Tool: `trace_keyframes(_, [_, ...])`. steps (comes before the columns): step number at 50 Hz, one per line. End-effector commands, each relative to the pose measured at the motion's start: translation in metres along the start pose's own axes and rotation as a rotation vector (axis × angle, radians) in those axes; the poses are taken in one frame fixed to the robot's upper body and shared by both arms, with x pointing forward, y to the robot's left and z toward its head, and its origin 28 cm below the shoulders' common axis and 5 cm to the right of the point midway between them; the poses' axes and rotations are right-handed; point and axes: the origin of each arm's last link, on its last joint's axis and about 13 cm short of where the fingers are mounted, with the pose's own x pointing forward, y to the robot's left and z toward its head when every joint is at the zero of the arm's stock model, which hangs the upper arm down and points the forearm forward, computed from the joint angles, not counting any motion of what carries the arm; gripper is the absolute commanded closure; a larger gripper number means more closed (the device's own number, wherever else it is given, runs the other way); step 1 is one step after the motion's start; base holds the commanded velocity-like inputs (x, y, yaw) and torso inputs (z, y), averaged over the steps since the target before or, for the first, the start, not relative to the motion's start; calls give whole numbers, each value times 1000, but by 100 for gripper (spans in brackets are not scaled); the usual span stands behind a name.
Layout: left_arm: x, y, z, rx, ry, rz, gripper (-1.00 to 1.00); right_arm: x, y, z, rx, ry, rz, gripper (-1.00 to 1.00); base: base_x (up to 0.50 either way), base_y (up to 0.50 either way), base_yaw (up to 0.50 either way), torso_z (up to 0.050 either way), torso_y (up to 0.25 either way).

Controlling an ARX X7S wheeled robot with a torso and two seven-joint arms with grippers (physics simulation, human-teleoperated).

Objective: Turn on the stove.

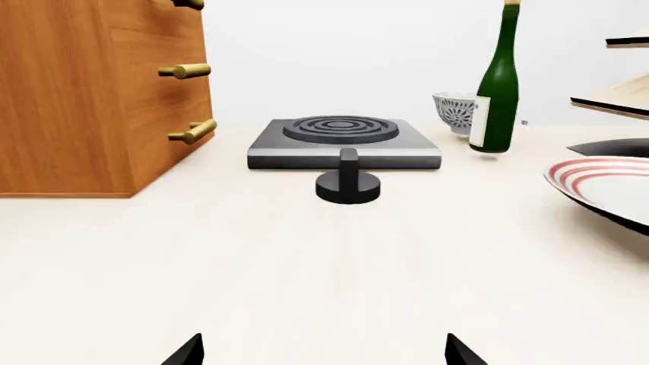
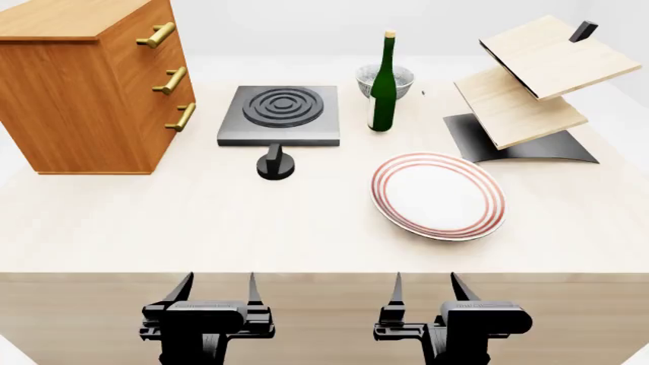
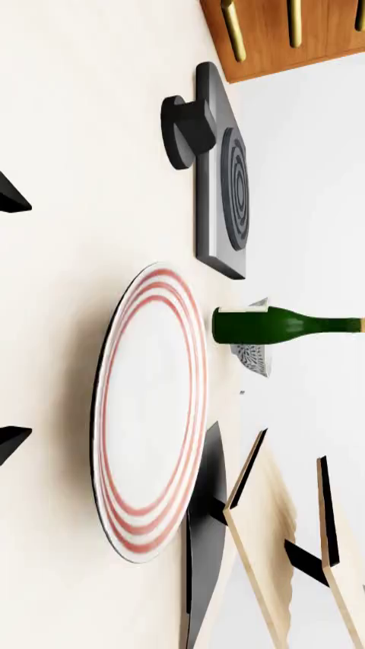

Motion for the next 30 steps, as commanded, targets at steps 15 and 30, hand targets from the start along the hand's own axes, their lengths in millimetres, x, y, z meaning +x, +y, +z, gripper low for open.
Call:
trace_keyframes(15, [5, 3, 18, 1, 40, -23, -100, 2, -6, 16, 52, 26, -63, -100, 0, 0, 0, 0, 0])
trace_keyframes(30, [4, 6, 110, -103, 42, -98, -100, -9, -11, 103, 46, 1, -11, -100, 0, 0, 0, 0, 0])
